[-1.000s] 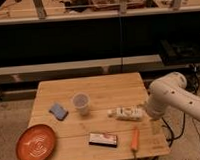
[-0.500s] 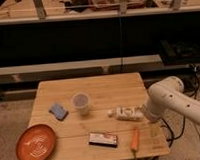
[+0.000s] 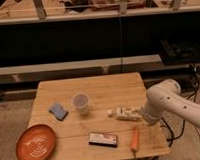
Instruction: Place the pepper in the ceramic bowl
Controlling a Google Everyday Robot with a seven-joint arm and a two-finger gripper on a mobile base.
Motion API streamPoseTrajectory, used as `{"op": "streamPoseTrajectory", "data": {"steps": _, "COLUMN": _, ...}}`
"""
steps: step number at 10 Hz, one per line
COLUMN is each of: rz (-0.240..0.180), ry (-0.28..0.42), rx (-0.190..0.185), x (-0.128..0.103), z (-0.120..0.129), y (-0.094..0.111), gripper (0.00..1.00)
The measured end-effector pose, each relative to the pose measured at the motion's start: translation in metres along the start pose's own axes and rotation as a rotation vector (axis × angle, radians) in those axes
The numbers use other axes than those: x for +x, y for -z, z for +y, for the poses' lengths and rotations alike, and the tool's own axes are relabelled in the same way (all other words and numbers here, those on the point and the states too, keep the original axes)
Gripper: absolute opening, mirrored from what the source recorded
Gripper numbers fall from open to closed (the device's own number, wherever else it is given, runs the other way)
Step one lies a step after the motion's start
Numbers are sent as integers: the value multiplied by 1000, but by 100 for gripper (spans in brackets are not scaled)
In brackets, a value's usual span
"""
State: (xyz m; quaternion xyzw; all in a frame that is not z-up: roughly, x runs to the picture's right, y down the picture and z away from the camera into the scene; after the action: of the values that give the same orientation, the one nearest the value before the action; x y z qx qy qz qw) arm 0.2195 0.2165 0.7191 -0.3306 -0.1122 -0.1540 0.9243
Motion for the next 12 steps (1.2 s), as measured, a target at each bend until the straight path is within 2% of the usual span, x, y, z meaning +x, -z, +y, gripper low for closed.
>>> {"op": "streamPoseTrajectory", "data": {"steps": 12, "rz": -8, "ry": 131, "rx": -50, "x": -7, "z": -2, "y": -39, "gripper": 80}}
